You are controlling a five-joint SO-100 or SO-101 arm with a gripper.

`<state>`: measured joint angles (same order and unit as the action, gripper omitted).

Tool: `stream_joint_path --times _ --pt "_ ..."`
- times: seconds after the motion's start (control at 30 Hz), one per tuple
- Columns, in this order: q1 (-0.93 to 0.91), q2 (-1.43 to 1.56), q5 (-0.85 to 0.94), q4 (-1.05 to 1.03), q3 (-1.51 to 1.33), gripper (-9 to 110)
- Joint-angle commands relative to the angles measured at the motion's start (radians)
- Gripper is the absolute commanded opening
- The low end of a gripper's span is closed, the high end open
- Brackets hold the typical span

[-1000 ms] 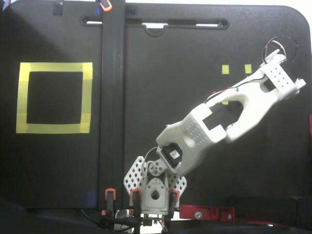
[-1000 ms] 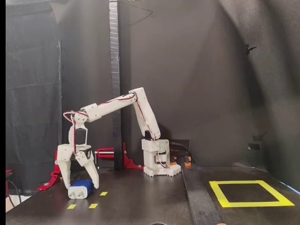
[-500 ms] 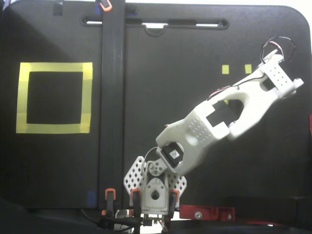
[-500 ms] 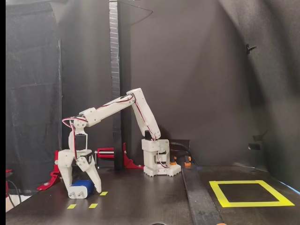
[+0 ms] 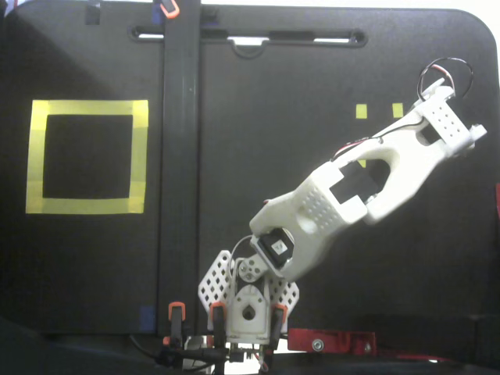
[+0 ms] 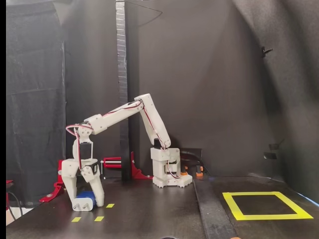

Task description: Grasp the block and place it in the designated area.

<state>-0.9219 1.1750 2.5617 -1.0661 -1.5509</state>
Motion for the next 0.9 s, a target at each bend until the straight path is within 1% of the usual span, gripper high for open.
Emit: stream_joint_path --times 0.0,0.6,0.7,0.87 --pt "0.005 0.005 0.005 0.006 0.023 18" --pt "-0.005 0.018 0.012 0.002 0.025 18" --pt "-0.006 0.037 0.011 -0.055 0.063 18" --pt "-0.008 0.058 0.002 -0.232 0.204 18"
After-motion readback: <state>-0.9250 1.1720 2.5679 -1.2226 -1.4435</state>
